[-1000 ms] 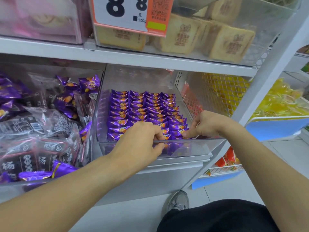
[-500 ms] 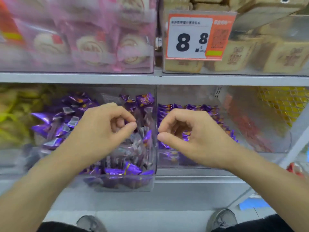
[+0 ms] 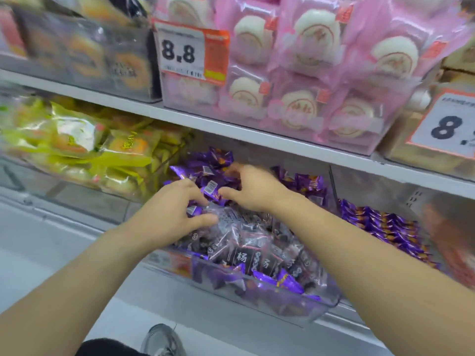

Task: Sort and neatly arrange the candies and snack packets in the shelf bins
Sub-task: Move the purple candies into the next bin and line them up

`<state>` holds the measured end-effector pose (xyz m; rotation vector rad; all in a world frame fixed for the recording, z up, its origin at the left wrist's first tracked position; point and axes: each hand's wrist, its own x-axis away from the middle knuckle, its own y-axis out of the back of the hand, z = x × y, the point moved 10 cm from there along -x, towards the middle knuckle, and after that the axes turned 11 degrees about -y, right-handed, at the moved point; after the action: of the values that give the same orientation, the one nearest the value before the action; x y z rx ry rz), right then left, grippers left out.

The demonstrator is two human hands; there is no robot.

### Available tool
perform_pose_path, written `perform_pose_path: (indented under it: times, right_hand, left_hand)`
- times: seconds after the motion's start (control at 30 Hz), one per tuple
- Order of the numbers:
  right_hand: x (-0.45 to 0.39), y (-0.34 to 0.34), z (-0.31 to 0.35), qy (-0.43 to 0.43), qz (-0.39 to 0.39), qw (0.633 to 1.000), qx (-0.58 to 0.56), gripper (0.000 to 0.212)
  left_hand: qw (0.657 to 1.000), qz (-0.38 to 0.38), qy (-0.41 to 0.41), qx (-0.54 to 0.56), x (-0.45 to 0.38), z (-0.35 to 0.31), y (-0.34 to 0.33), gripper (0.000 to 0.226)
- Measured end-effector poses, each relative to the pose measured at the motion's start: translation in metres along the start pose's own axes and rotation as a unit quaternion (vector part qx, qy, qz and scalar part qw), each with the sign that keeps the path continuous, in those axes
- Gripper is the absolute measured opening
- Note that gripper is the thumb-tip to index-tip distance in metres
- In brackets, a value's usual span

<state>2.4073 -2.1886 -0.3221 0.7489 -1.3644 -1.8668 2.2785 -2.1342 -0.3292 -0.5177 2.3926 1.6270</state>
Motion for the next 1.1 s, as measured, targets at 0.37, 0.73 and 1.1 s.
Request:
perform_pose_path:
  times: [0.37, 0.73, 1.1]
  right_hand:
    - [0.018, 0.021, -0.007, -0.037, -0.102, 0.987, -0.12, 0.023]
    - [0.039, 0.022, -0.015, -0.023, -0.039, 0.99, -0.131, 0.039]
    - [0.013, 0.019, -0.009, -0.009, -0.05, 0.994, -0.102, 0.017]
  left_hand:
    - [0.998, -0.059, -0.005, 0.027, 0.0, 0.001, 0.026, 0.005]
    - [0.881, -0.234, 0.225, 0.345, 0.011, 0.025, 0.019, 0.026]
    - [0.836, -0.144, 0.209, 0.486, 0.011, 0.0, -0.003, 0.02]
